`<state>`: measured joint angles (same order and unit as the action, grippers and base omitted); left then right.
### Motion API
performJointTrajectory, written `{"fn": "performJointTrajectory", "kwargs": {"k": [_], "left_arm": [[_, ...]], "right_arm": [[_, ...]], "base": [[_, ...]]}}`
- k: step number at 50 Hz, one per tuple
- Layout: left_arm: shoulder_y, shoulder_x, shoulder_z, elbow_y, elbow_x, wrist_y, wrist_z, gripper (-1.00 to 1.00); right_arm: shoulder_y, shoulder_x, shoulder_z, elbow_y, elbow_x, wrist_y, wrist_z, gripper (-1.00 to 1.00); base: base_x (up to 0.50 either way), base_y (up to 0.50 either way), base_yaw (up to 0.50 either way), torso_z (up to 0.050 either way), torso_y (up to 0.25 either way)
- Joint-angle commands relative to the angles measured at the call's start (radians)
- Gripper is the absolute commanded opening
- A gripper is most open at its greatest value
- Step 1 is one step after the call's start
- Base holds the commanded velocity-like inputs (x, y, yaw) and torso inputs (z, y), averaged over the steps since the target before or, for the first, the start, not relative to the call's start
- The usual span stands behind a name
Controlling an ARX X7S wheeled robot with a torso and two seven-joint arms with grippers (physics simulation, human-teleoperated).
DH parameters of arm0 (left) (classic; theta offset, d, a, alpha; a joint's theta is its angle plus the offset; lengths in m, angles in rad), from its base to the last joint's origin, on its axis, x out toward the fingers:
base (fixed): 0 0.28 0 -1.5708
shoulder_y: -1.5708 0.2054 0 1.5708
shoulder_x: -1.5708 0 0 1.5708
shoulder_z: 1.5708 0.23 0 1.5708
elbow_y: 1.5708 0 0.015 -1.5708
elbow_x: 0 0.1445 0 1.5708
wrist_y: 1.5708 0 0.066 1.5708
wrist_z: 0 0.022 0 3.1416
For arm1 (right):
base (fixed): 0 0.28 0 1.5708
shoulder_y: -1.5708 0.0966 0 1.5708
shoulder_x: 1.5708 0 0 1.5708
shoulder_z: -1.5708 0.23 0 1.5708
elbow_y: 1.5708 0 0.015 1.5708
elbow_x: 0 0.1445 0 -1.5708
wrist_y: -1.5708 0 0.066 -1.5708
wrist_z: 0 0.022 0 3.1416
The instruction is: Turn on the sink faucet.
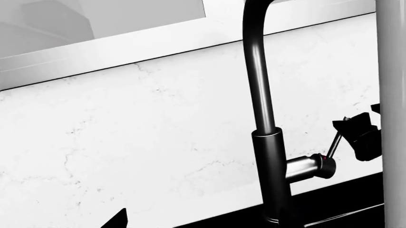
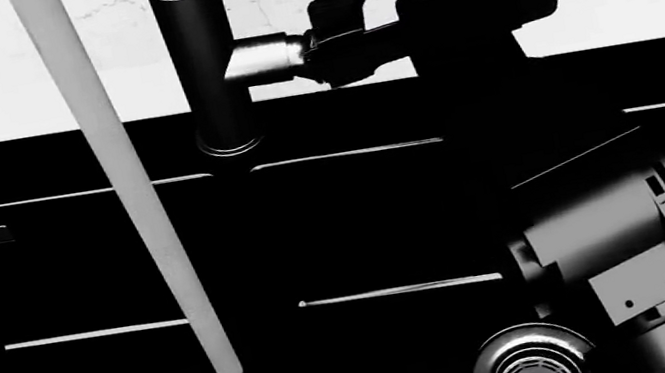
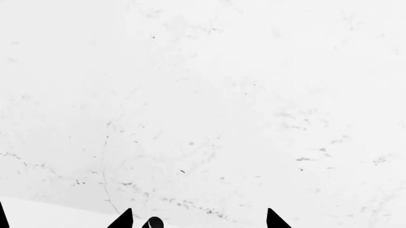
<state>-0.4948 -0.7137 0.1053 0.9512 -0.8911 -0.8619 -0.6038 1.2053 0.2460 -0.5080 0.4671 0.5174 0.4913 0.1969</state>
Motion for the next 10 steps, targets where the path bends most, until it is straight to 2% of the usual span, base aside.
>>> {"fn": "performJointTrajectory", "kwargs": {"k": [1,10], "left_arm": [[0.018,-0.004,0.006,-0.006,0.014,0.019,0.003,1.0],[0.041,-0.01,0.007,-0.012,0.022,0.036,0.009,1.0]], "right_arm": [[-0.058,0.087,0.071,-0.099,-0.017,0.044,0.085,1.0],[-0.07,0.129,0.079,-0.42,0.037,0.14,0.137,1.0]], "base": [[0.0,0.0,0.0,0.0,0.0],[0.0,0.0,0.0,0.0,0.0]]}}
